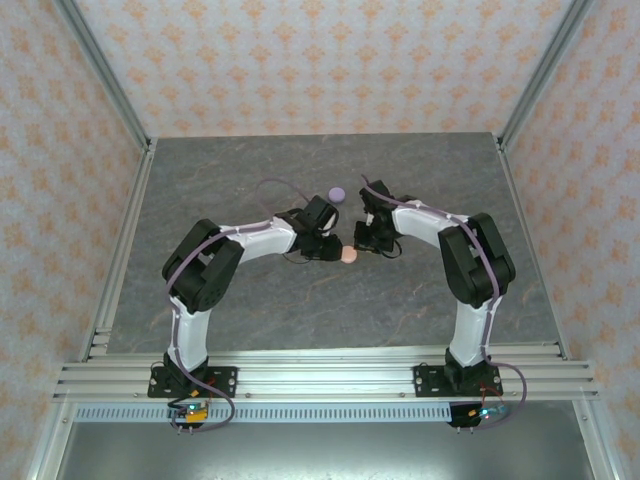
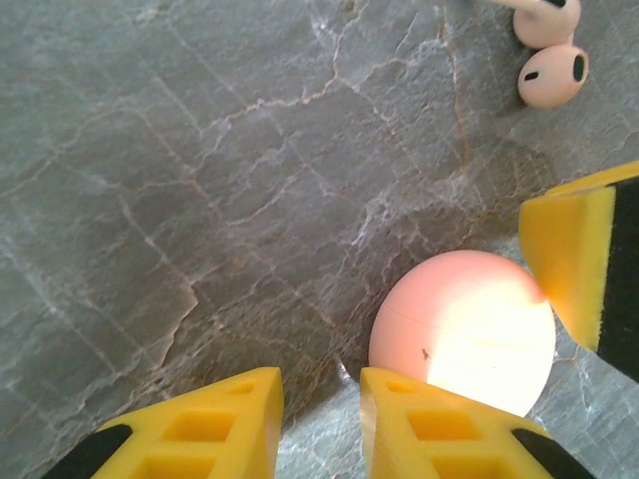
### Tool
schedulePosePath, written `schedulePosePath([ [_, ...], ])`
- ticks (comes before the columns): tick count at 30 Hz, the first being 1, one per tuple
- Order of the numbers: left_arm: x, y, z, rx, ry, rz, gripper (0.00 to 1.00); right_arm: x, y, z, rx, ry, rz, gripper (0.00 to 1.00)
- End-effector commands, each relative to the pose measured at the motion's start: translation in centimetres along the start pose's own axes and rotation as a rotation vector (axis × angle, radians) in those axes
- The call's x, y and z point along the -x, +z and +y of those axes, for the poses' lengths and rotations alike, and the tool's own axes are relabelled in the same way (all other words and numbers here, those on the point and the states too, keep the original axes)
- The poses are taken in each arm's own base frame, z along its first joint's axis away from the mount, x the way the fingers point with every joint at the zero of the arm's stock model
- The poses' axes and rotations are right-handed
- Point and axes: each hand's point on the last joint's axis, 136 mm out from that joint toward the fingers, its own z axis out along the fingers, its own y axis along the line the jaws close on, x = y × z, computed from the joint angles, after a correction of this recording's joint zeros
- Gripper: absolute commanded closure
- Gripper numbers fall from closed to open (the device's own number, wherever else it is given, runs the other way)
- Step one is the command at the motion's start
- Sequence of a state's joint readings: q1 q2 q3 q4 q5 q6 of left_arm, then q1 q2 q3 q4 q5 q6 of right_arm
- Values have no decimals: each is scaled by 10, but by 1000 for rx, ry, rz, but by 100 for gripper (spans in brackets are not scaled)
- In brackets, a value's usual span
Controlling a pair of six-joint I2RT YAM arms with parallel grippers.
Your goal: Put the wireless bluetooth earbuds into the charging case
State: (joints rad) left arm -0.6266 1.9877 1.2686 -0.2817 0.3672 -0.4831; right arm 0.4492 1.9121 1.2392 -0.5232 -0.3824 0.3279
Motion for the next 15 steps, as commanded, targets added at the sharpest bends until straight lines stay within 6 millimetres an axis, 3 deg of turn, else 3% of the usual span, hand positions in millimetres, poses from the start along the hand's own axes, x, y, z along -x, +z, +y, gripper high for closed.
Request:
schedulePosePath([
  [1,-6,-11,-2,-2,-16,3,73,1,1,4,-15,-26,1,80],
  [5,-6,-18,7,50,-18,-17,72,6,-8,-10,-91,-9,-43,80],
  [10,7,-45,8,69,-4,-83,72,11,-28,-23,-93,39,-103,80],
  [15,17,-51,6,-15,-27,-96,71,7,-41,-19,-2,70,-116,79],
])
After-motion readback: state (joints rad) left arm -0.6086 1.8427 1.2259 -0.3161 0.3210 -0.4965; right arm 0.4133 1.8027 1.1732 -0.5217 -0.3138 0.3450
